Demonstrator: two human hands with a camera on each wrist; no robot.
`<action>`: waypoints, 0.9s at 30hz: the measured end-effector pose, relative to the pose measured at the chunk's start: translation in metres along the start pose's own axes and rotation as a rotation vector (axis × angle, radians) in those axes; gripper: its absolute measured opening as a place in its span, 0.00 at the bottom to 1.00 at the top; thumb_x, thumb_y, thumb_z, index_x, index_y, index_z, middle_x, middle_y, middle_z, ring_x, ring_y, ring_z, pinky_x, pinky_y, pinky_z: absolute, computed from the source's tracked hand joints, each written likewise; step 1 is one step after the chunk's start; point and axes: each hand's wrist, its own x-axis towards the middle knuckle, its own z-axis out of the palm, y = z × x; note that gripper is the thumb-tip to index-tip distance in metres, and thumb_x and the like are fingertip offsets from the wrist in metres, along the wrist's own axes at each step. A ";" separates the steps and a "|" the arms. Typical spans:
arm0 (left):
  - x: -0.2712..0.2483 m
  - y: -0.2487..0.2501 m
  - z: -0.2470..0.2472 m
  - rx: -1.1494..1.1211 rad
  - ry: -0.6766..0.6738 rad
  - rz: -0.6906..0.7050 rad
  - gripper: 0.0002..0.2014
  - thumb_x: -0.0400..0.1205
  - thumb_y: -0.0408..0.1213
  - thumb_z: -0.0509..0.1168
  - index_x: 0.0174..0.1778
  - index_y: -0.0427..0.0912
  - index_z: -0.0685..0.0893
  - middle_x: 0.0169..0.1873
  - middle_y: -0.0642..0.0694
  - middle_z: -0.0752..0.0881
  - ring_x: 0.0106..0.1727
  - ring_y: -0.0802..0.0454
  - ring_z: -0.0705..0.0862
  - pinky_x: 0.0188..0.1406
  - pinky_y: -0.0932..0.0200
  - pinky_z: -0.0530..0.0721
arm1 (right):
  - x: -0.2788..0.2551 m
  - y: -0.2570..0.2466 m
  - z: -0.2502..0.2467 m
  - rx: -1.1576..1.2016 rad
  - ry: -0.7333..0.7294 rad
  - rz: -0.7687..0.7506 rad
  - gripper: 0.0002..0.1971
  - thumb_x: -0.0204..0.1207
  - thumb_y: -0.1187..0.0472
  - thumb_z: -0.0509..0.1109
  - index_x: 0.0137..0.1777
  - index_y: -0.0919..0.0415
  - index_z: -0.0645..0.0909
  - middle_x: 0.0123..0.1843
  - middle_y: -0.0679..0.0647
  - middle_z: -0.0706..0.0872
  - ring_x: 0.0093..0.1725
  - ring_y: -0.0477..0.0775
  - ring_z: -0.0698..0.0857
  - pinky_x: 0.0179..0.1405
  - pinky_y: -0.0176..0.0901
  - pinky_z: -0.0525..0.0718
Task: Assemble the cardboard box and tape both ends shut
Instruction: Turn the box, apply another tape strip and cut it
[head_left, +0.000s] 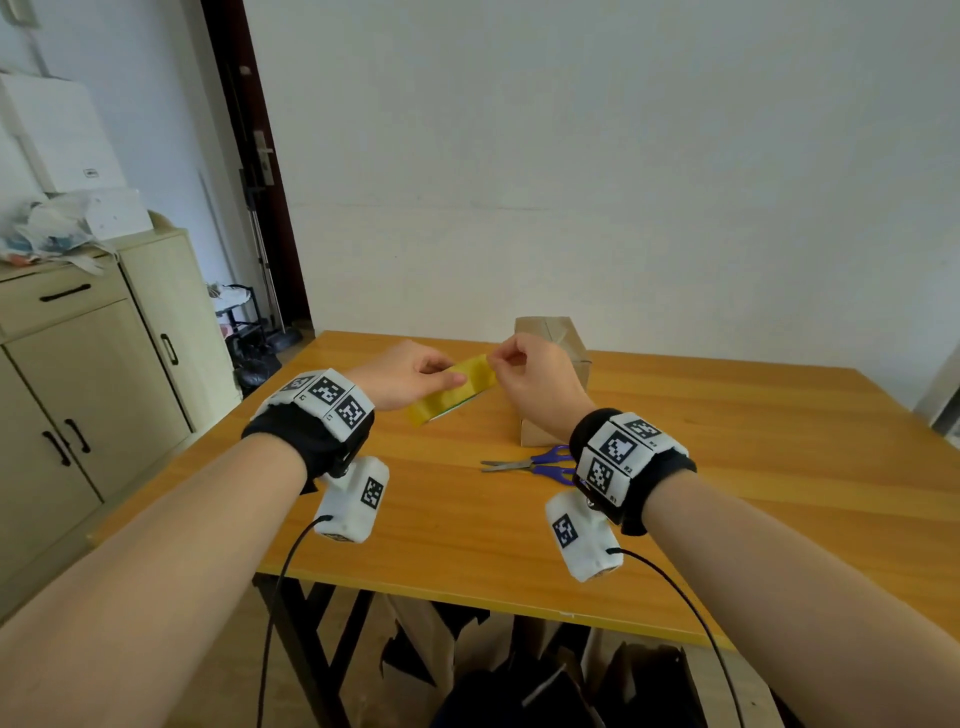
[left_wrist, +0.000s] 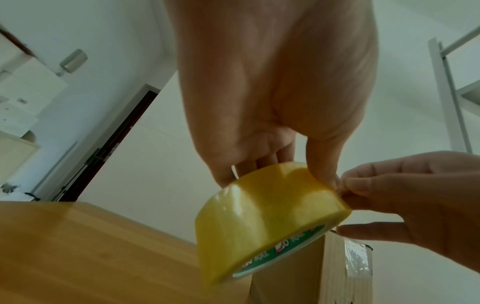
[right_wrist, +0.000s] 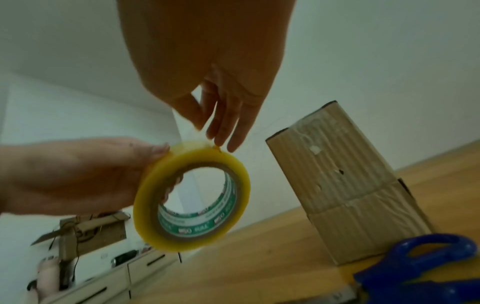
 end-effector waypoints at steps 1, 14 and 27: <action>0.000 0.000 0.000 0.016 -0.010 0.001 0.18 0.82 0.44 0.62 0.65 0.40 0.82 0.58 0.45 0.86 0.53 0.55 0.82 0.45 0.70 0.76 | 0.001 0.000 -0.002 0.015 -0.019 0.009 0.07 0.78 0.65 0.66 0.51 0.65 0.82 0.49 0.55 0.86 0.48 0.48 0.83 0.47 0.35 0.79; 0.012 0.006 0.010 0.198 0.054 -0.075 0.21 0.80 0.55 0.61 0.26 0.46 0.74 0.24 0.48 0.73 0.27 0.51 0.71 0.28 0.57 0.65 | 0.003 0.013 -0.018 0.202 -0.044 0.193 0.05 0.74 0.69 0.70 0.49 0.64 0.83 0.45 0.60 0.87 0.48 0.59 0.87 0.54 0.50 0.87; 0.011 0.027 0.017 -0.474 -0.102 -0.068 0.10 0.79 0.40 0.67 0.48 0.36 0.83 0.44 0.38 0.85 0.45 0.44 0.83 0.46 0.55 0.81 | 0.001 0.020 -0.044 0.704 0.018 0.416 0.05 0.71 0.74 0.73 0.46 0.68 0.86 0.41 0.59 0.88 0.39 0.53 0.87 0.46 0.38 0.89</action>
